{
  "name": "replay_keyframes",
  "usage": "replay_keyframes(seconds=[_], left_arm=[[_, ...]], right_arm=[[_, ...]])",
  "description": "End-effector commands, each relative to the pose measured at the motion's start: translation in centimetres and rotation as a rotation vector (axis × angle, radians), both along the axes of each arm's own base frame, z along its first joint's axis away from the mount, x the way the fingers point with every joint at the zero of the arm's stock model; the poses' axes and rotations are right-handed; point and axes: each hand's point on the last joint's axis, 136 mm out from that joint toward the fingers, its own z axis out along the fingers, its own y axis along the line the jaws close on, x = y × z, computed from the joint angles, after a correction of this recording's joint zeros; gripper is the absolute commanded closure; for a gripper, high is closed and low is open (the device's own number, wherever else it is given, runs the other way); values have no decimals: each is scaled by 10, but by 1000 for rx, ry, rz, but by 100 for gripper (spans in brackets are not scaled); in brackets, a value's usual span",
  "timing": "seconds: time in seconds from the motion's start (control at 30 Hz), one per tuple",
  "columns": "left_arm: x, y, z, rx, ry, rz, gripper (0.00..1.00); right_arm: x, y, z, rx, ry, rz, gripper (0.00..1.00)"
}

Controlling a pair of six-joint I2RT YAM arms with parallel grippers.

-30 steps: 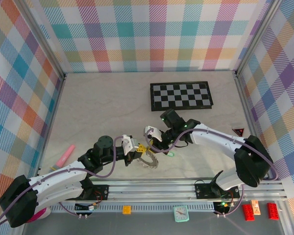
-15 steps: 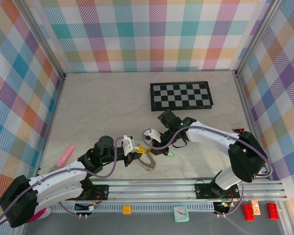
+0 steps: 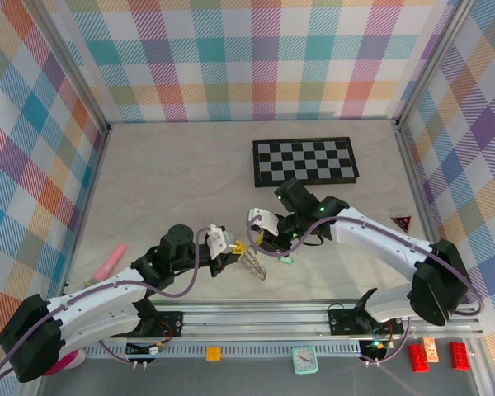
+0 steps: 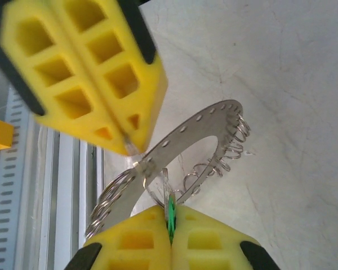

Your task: Put the keys on the keyring

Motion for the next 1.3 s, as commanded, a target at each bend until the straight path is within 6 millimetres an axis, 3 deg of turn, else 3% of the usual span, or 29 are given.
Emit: replay_keyframes(seconds=[0.0, 0.13, 0.37, 0.53, 0.83, 1.07, 1.27], left_arm=[[0, 1, 2, 18, -7, -1, 100], [1, 2, 7, -3, -19, 9, 100], [-3, 4, 23, -73, -65, 8, 100], [-7, 4, 24, -77, -71, -19, 100], [-17, -1, 39, -143, -108, -81, 100], [-16, -1, 35, -146, -101, -74, 100], [-9, 2, 9, -29, -51, -40, 100]], right_arm=[[13, -8, 17, -24, -116, -31, 100], [9, -9, 17, -33, -114, -29, 100], [-3, -11, -15, -138, 35, -14, 100], [-11, -6, -16, -182, 150, -4, 100], [-8, -7, -41, -347, 293, -37, 100], [-3, 7, -22, -247, 254, -25, 100], [6, 9, 9, -109, 86, -34, 100]])
